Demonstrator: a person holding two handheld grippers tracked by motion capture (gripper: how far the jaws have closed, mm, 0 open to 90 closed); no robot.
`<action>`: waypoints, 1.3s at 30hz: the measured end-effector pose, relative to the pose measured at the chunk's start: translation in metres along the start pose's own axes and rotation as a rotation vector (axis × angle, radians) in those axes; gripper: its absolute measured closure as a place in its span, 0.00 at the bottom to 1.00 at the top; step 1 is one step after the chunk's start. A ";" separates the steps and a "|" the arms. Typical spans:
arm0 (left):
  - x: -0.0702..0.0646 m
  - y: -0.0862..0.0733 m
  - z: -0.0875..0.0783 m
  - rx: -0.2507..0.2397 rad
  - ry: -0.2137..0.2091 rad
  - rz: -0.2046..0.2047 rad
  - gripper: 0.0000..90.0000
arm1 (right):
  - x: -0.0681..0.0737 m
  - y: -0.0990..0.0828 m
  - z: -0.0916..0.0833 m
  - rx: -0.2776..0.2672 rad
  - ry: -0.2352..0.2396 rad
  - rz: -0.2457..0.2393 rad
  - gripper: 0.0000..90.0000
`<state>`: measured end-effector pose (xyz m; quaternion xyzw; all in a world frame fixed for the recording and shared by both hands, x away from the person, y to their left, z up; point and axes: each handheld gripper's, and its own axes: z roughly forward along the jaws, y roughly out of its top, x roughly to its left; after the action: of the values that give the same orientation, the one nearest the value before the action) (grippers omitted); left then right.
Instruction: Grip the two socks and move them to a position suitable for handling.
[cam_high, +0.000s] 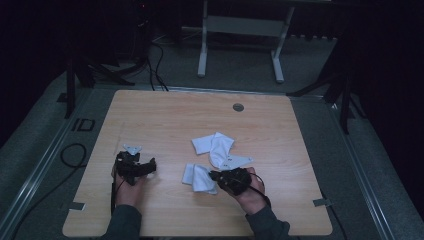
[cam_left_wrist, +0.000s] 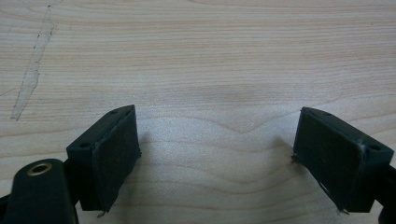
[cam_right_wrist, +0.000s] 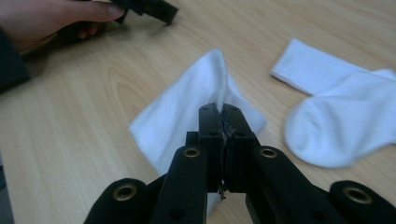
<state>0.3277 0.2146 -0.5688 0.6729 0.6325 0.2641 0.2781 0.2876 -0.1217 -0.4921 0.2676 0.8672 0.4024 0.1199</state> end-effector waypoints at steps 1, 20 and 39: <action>0.000 0.000 0.000 0.000 0.001 0.000 0.16 | -0.003 -0.001 -0.003 -0.001 -0.007 0.001 0.98; 0.000 0.000 0.000 0.000 0.000 0.000 0.16 | -0.047 -0.032 -0.039 0.022 -0.109 0.083 0.98; 0.000 0.000 0.000 0.000 0.000 0.000 0.16 | -0.073 -0.057 -0.054 0.056 -0.160 0.152 0.96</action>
<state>0.3277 0.2146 -0.5688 0.6730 0.6325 0.2640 0.2780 0.3046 -0.2271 -0.5011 0.3673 0.8428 0.3635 0.1505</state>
